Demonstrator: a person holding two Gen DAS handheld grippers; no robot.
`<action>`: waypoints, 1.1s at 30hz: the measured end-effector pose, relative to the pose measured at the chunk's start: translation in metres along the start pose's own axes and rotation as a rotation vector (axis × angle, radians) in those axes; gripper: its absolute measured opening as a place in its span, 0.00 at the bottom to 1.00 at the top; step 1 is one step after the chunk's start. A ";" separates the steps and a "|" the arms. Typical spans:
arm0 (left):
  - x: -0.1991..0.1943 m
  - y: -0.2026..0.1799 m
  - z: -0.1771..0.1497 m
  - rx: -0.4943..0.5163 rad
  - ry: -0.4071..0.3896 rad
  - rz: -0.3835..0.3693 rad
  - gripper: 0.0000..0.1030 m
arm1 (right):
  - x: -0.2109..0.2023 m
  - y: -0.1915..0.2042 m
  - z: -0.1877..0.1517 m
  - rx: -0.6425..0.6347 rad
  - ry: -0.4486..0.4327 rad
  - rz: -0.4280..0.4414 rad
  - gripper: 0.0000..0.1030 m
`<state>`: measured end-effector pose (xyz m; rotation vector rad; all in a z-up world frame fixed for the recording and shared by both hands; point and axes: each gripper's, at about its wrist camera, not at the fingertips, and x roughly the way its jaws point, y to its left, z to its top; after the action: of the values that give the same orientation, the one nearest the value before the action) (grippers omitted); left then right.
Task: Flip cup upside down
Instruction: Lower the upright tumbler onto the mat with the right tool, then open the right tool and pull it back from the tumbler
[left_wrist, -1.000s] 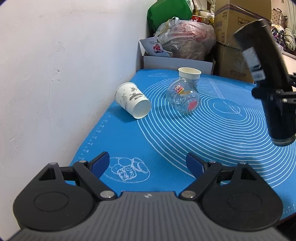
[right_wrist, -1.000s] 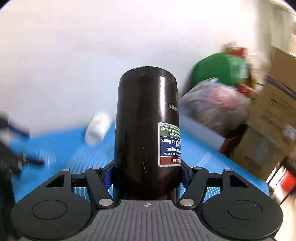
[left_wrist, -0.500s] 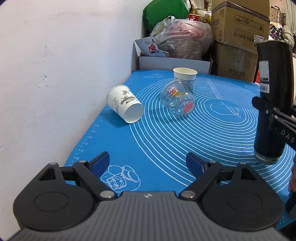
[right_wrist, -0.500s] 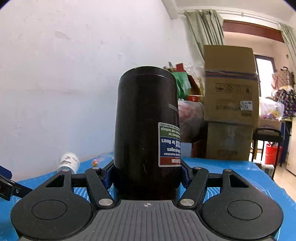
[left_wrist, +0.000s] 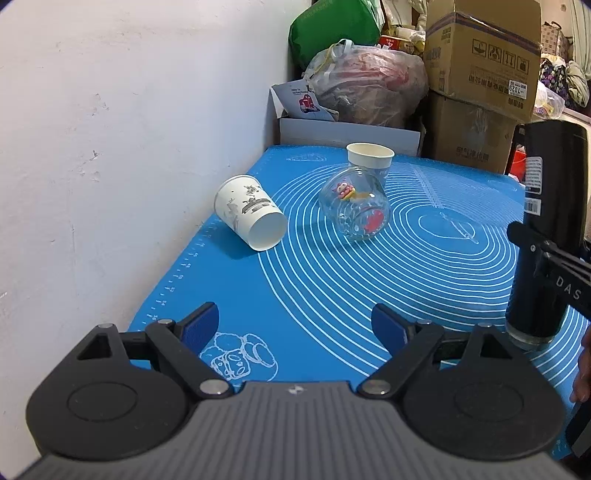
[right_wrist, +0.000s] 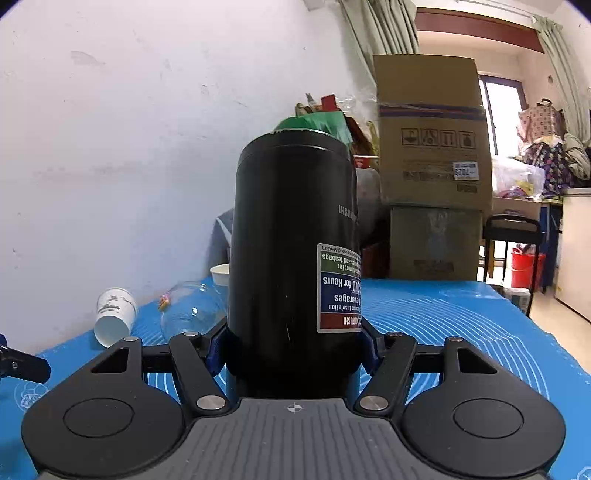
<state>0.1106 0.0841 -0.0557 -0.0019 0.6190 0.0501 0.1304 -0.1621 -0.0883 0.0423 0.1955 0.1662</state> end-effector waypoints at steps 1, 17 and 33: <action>-0.001 0.000 0.000 -0.003 -0.001 -0.003 0.87 | -0.001 0.001 -0.001 -0.002 0.000 -0.004 0.62; -0.018 -0.019 -0.007 0.026 0.012 -0.061 0.87 | -0.026 0.009 0.000 -0.041 0.090 -0.028 0.62; -0.069 -0.054 -0.016 0.076 0.007 -0.059 0.87 | -0.089 -0.007 0.016 -0.028 0.186 -0.025 1.00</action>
<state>0.0482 0.0264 -0.0295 0.0533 0.6272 -0.0310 0.0489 -0.1847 -0.0567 -0.0032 0.3786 0.1478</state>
